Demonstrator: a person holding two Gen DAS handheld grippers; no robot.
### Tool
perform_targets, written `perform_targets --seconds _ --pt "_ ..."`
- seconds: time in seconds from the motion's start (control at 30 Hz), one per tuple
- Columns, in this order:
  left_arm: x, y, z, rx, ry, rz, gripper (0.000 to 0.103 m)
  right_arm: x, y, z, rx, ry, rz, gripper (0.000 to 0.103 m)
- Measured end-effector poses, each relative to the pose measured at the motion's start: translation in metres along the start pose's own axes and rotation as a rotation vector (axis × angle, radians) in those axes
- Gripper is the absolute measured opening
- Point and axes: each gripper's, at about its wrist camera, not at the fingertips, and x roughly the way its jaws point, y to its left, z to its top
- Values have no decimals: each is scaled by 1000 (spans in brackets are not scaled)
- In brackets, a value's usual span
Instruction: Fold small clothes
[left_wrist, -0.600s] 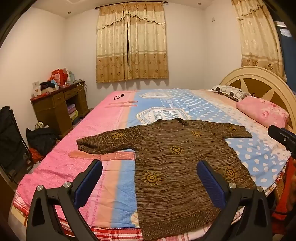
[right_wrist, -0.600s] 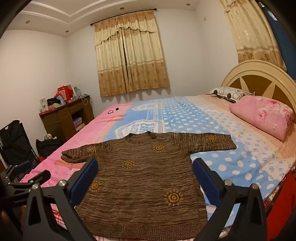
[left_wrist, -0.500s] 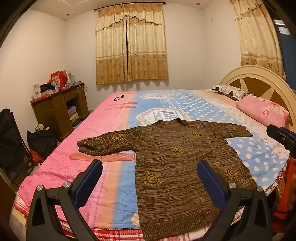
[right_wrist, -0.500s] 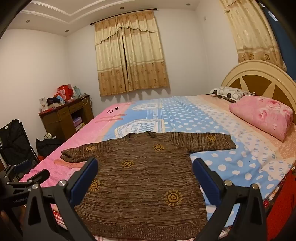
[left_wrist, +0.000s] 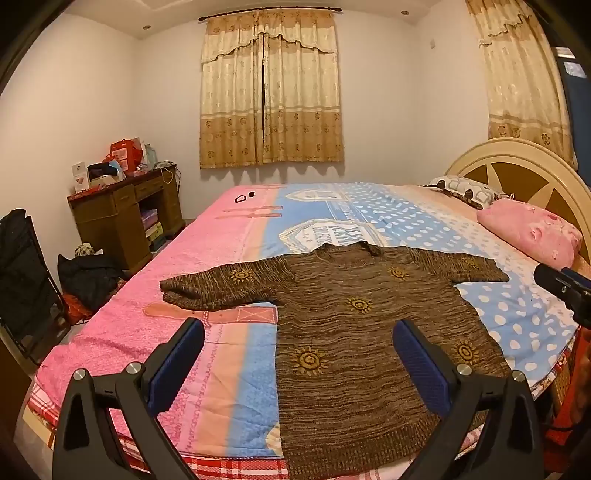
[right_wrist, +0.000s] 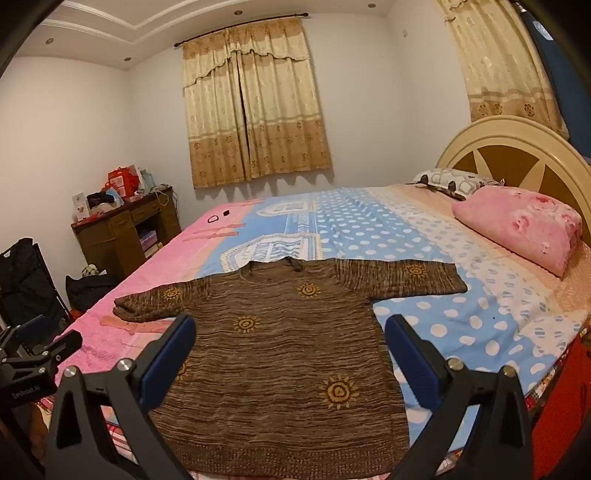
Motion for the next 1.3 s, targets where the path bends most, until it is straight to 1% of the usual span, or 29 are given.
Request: perform_targets --seconds 0.27,0.37,0.57,1.1,1.3 --pt "-3 6 3 -18 -22 16 102 0 1 0 -3 5 -2 103" --pt "-4 14 5 -33 -32 36 102 1 1 0 -2 6 -1 103" --pt "-6 25 8 -61 -46 50 102 1 2 0 -3 7 -2 103" --pt "-7 26 9 -52 -49 64 102 2 1 -1 -1 11 -2 103" --pt "-8 27 10 -55 -56 70 102 5 1 -7 -1 13 1 103"
